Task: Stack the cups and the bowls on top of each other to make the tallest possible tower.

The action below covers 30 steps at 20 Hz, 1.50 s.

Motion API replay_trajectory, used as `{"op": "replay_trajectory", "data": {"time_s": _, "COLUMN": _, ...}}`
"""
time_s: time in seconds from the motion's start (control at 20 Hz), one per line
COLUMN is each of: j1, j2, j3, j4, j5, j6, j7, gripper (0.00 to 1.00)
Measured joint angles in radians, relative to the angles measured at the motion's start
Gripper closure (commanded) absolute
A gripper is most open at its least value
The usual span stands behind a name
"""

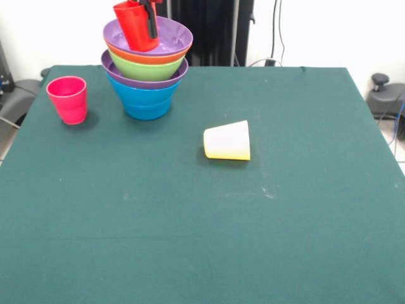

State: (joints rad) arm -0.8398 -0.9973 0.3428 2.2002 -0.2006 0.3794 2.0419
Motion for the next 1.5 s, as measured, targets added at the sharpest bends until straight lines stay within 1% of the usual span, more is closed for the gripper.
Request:
{"op": "replay_trajectory", "data": {"time_s": 0.3, "j1": 0.029, "j2": 0.023, "j3": -0.013, "j4": -0.005, "j5": 0.000, "j6": 0.000, "j7": 0.000, "gripper": 1.00}}
{"op": "replay_trajectory", "data": {"time_s": 0.35, "j1": 0.042, "j2": 0.031, "j3": -0.020, "j4": -0.010, "j5": 0.000, "j6": 0.000, "j7": 0.000, "gripper": 0.00}}
{"op": "replay_trajectory", "data": {"time_s": 0.65, "j1": 0.063, "j2": 0.045, "j3": -0.028, "j4": -0.027, "j5": -0.008, "j6": 0.000, "j7": 0.000, "gripper": 0.00}}
{"op": "replay_trajectory", "data": {"time_s": 0.95, "j1": 0.087, "j2": 0.063, "j3": -0.038, "j4": -0.064, "j5": -0.026, "j6": 0.000, "j7": 0.000, "gripper": 0.00}}
{"op": "replay_trajectory", "data": {"time_s": 1.5, "j1": 0.090, "j2": 0.104, "j3": -0.048, "j4": -0.085, "j5": -0.035, "j6": 0.000, "j7": 0.000, "gripper": 0.00}}
